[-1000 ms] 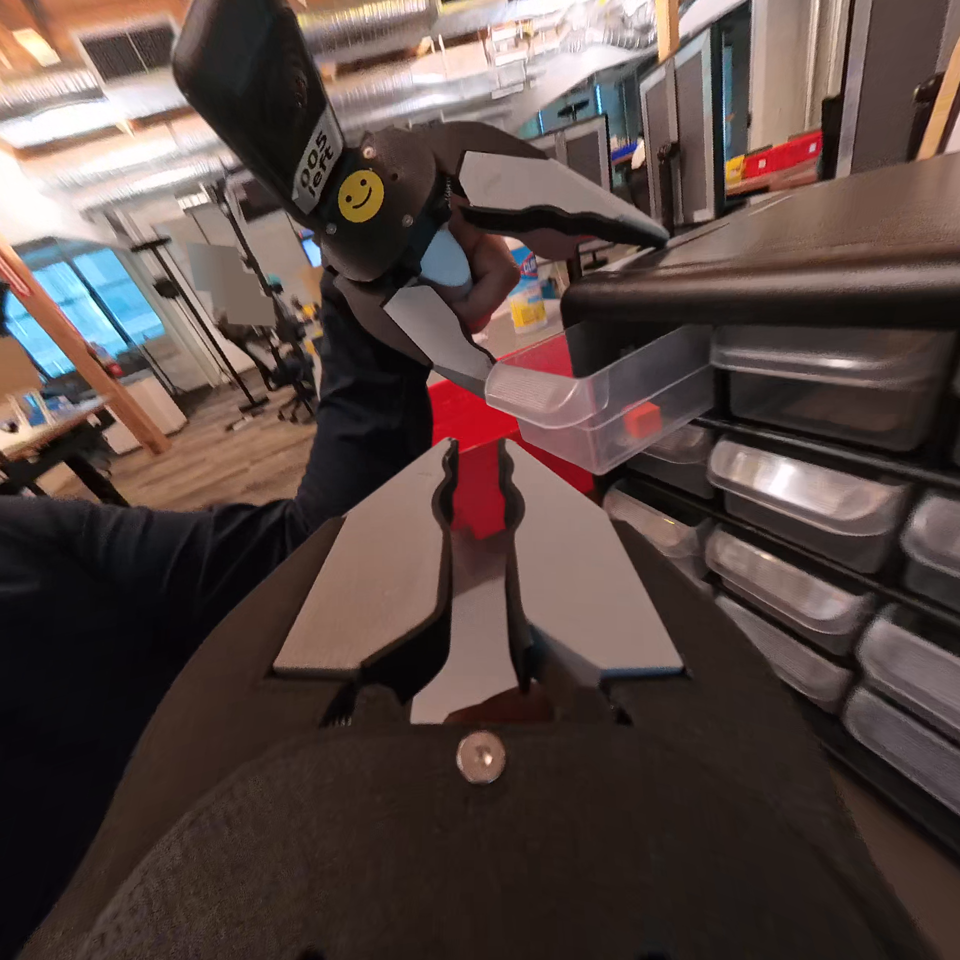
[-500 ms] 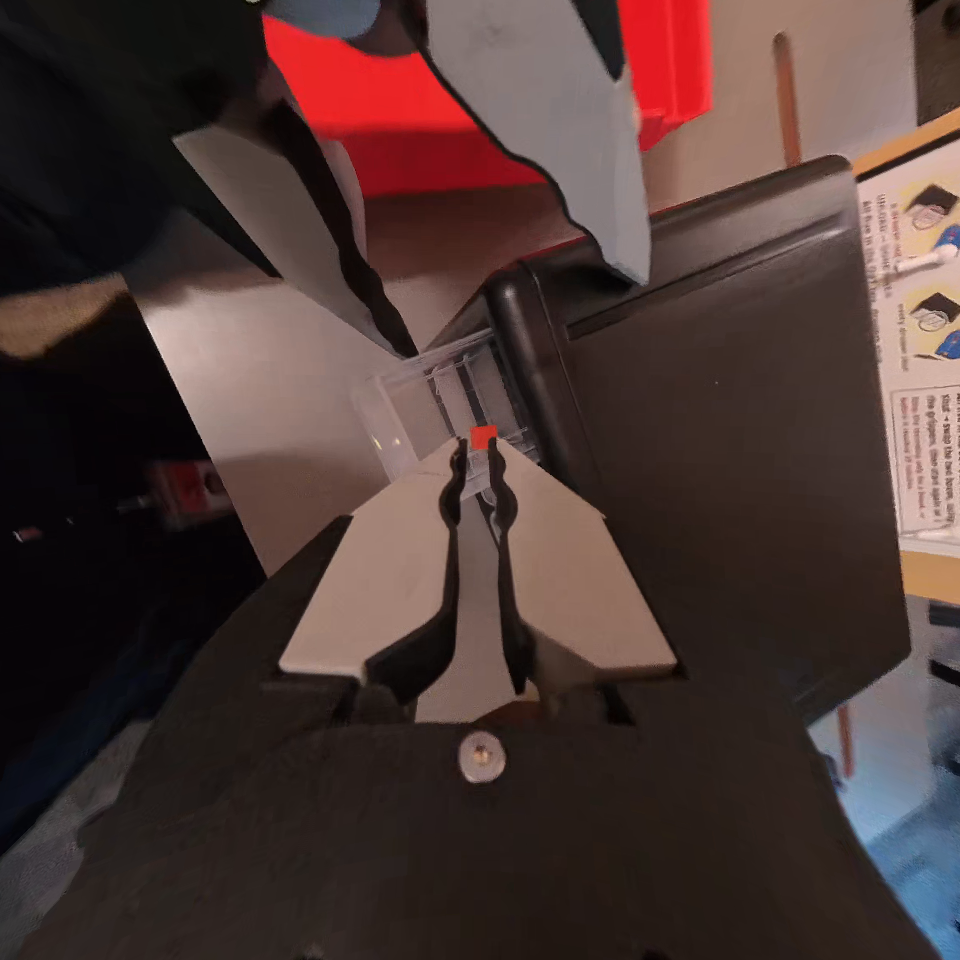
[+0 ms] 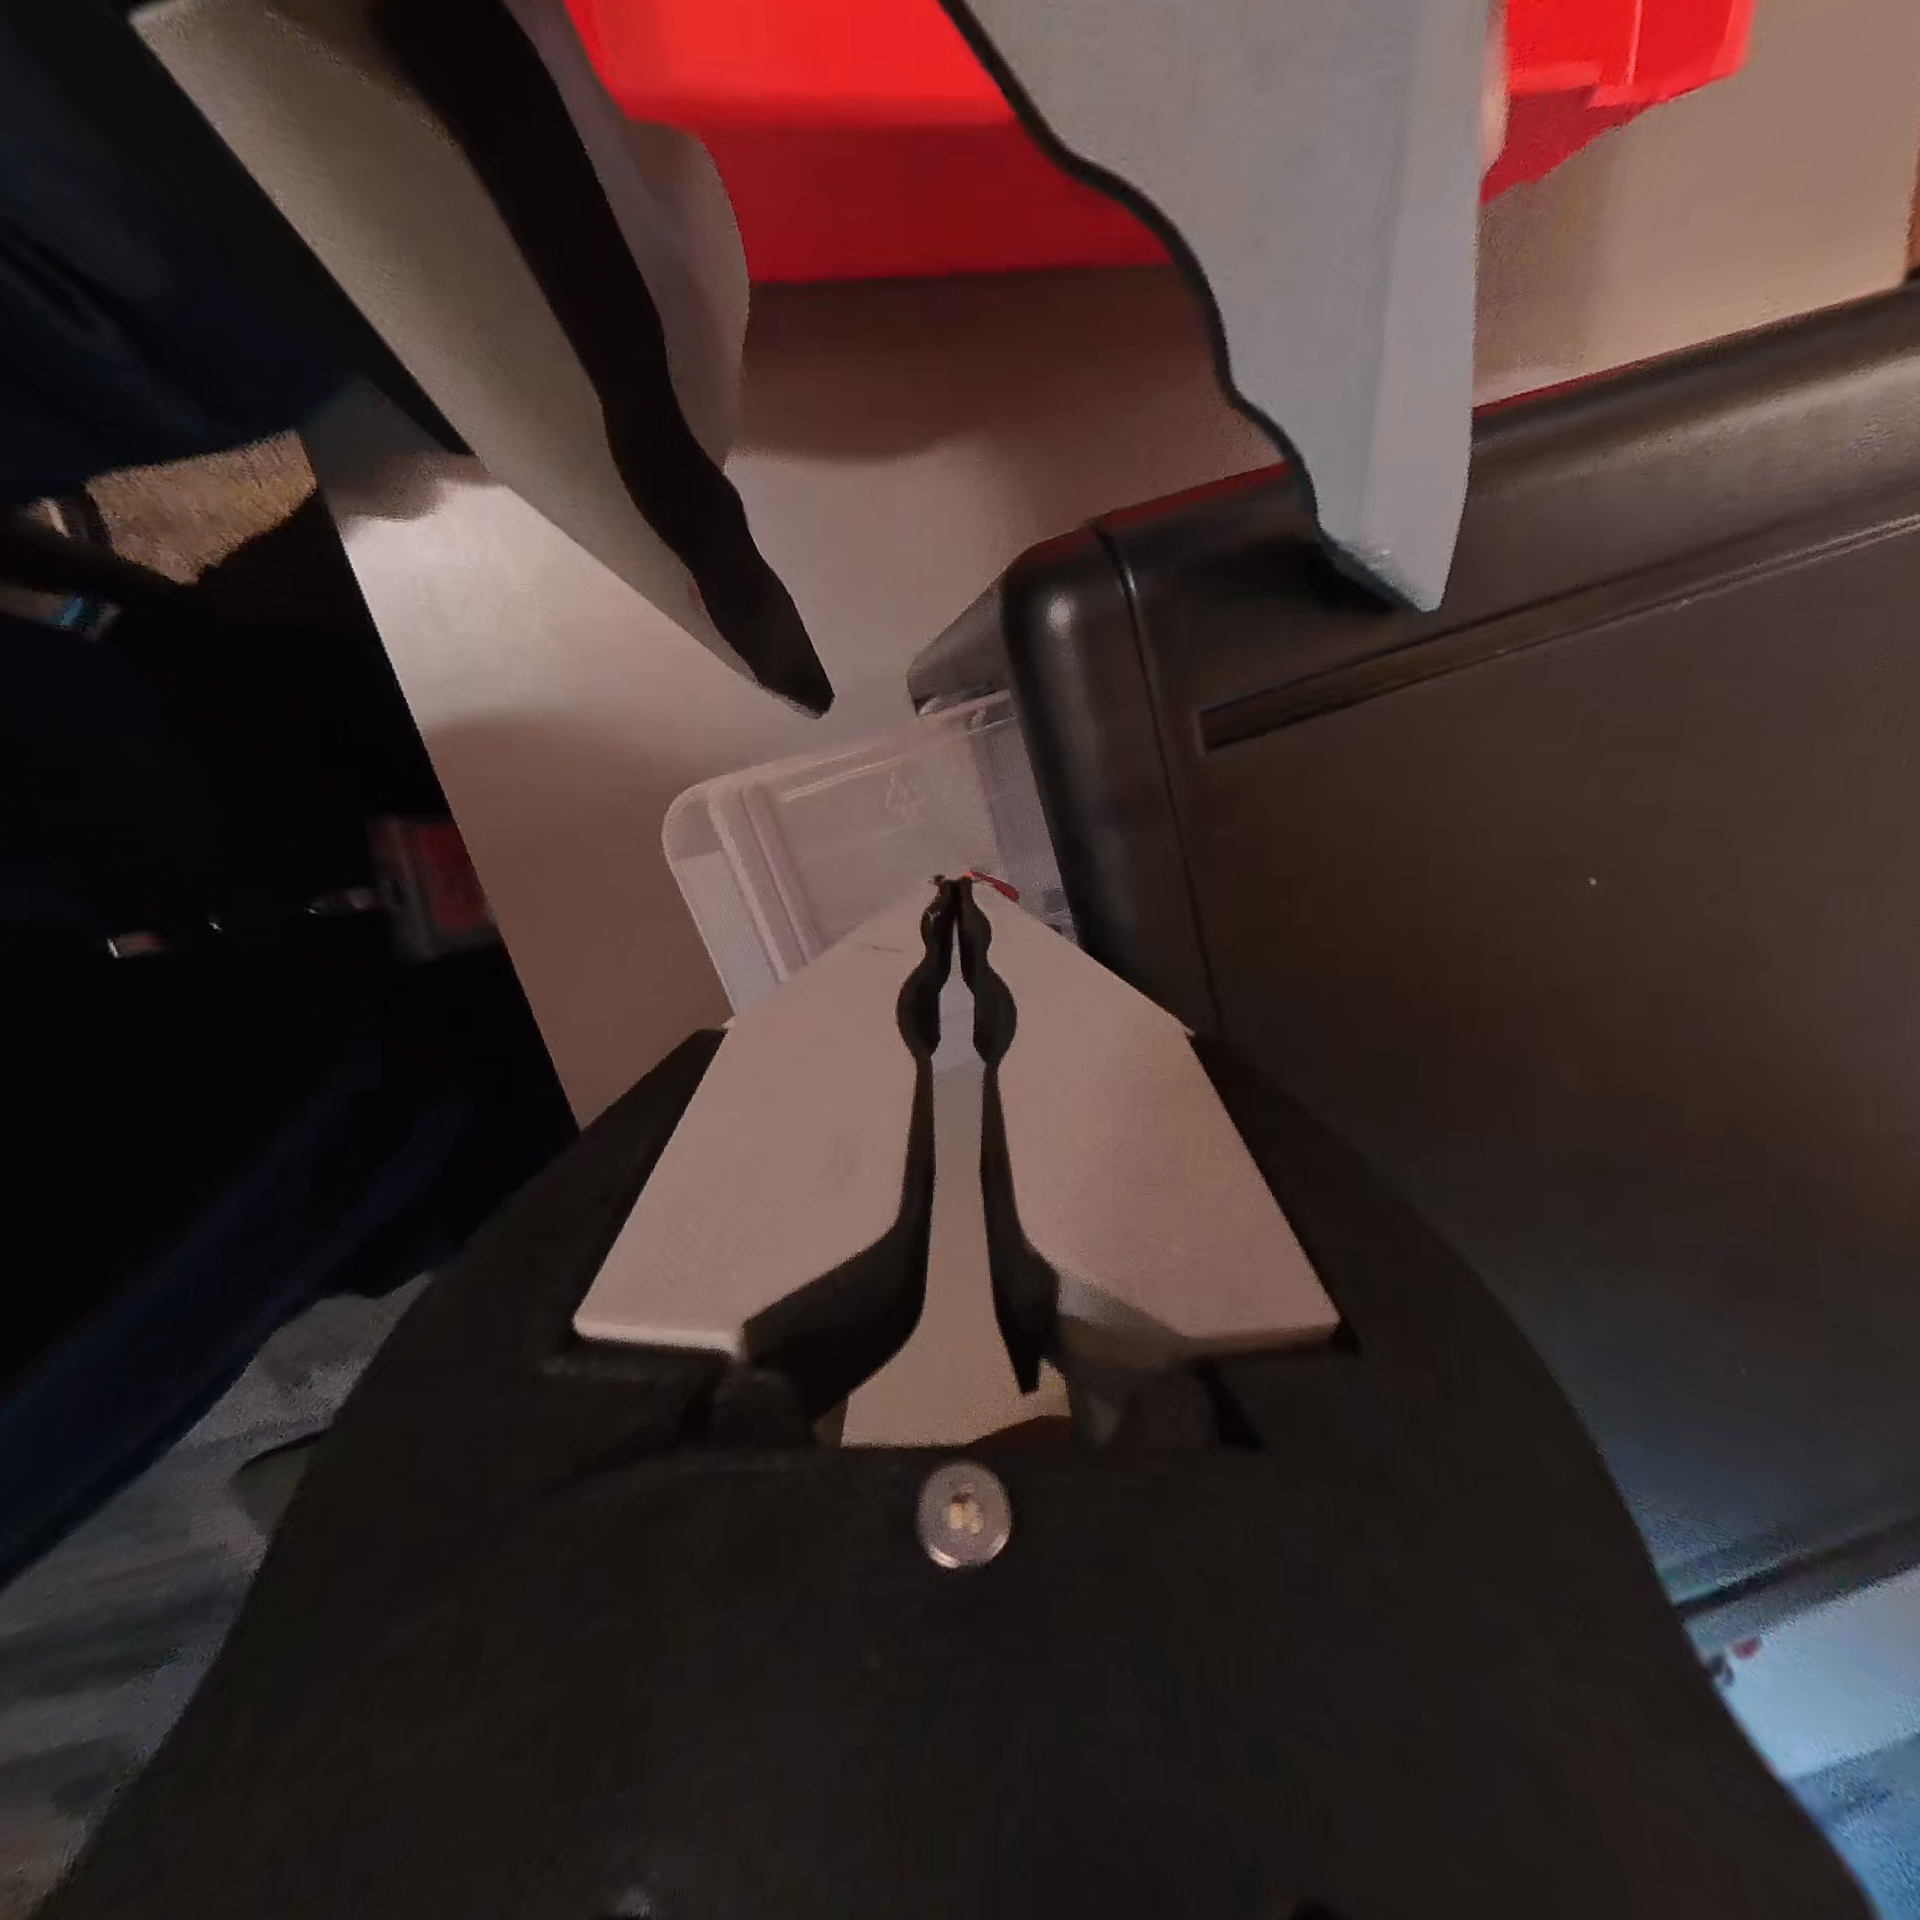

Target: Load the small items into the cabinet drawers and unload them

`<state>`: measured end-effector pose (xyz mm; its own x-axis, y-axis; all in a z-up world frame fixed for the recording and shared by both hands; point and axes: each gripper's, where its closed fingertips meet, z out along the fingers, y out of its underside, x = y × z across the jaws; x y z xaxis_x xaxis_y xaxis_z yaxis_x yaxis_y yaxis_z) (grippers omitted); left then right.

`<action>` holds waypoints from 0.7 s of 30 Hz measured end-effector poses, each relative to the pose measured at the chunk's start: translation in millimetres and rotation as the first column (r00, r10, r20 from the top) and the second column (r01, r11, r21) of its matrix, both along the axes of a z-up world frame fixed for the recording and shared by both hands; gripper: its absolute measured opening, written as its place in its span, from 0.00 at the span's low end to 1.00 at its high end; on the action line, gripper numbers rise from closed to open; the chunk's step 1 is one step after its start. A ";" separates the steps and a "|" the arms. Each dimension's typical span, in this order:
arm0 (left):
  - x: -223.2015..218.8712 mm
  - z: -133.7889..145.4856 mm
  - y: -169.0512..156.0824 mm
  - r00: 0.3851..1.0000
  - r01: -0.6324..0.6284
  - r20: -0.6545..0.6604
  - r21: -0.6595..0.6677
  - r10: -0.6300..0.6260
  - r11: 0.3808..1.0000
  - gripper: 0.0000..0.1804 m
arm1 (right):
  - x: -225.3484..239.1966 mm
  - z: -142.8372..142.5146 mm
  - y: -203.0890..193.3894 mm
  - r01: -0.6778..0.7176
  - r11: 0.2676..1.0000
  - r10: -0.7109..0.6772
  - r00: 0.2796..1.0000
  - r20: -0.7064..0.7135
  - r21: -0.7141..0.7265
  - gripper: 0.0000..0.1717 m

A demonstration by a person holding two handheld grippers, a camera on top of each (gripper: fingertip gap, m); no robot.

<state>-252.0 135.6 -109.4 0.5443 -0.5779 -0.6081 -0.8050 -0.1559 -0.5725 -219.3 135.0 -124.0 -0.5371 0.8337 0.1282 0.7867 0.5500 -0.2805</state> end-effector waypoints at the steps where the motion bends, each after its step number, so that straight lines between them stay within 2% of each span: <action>1: 0.1 0.3 0.1 1.000 0.001 0.004 -0.001 -0.001 1.000 0.53 | -0.2 0.0 0.2 -0.001 1.000 0.001 1.000 -0.015 -0.007 0.00; 5: 0.4 -0.3 0.2 1.000 -0.006 -0.003 -0.006 0.006 1.000 0.54 | -0.2 -0.1 4.0 0.013 0.999 -0.011 0.999 -0.032 0.051 0.00; 9: 1.0 -1.5 -0.6 1.000 -0.003 -0.006 -0.009 0.003 1.000 0.55 | 7.0 -1.3 8.7 0.065 0.987 -0.074 0.996 0.056 0.147 0.03; 15: 3.1 -6.7 -3.1 0.999 -0.012 -0.044 -0.026 0.011 1.000 0.62 | 4.0 -1.0 9.8 0.228 0.961 -0.240 0.968 0.068 0.156 0.00; 18: 3.7 -7.3 -3.7 0.999 -0.020 -0.050 -0.033 0.019 0.999 0.63 | 4.6 -1.7 8.1 0.255 0.949 -0.271 0.961 0.063 0.187 0.05; 21: 3.9 -7.4 -4.5 0.999 -0.016 -0.046 -0.034 0.015 0.999 0.63 | -0.2 -1.3 4.5 0.270 0.939 -0.285 0.958 0.039 0.214 0.04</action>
<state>-248.1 131.1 -116.8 0.5256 -0.5907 -0.6123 -0.8274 -0.1874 -0.5294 -219.5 139.5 -125.3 -0.3015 0.9105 0.2829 0.9296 0.3466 -0.1250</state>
